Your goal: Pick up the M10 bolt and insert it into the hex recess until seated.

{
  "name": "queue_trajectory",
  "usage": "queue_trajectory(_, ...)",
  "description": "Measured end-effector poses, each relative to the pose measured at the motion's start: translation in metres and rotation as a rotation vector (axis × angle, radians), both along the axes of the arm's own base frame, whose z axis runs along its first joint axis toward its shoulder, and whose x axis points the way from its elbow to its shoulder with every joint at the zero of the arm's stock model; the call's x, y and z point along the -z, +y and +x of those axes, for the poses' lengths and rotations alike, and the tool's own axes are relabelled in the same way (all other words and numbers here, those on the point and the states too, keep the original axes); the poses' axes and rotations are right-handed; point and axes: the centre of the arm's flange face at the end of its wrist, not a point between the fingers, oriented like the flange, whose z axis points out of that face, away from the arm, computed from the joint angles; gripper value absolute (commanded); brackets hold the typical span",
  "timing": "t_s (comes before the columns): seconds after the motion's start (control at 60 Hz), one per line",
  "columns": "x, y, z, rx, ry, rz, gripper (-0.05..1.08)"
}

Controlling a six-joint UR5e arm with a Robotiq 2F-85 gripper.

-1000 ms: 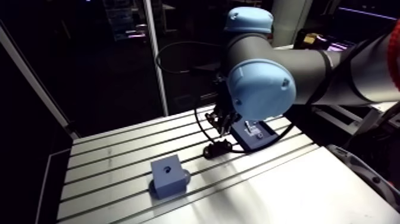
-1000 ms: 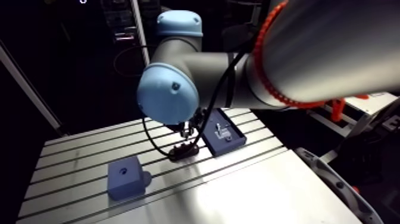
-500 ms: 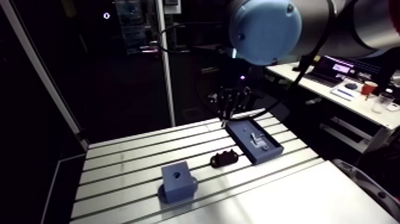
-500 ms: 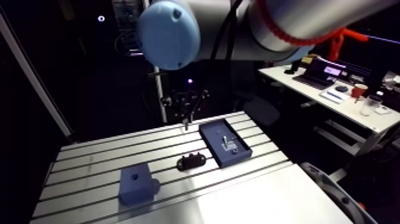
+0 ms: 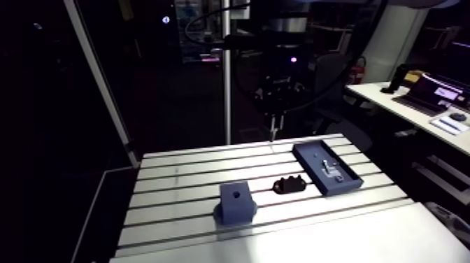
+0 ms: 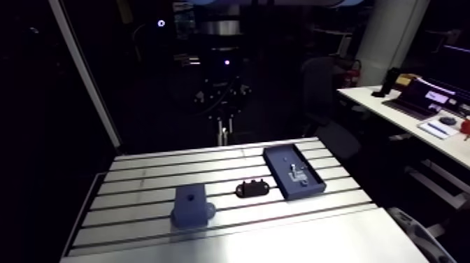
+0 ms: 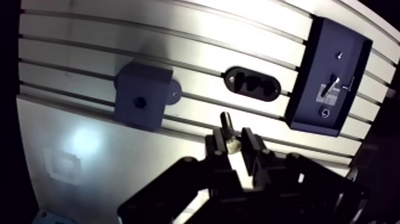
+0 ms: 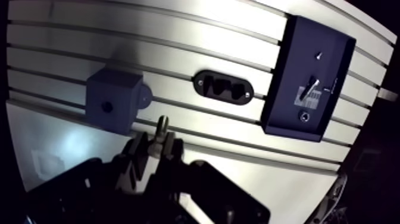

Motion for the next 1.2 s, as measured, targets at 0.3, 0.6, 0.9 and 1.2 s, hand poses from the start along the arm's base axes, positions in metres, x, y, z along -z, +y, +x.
queue_trajectory(0.3,-0.014,-0.055,0.006,-0.169,-0.073,0.019,0.74)
queue_trajectory(0.6,-0.004,-0.096,0.016,-0.324,-0.139,0.024,0.74)
queue_trajectory(0.9,0.014,-0.102,0.015,-0.353,-0.174,0.032,0.75)
queue_trajectory(1.2,0.039,-0.104,0.014,-0.354,-0.183,0.035,0.75)
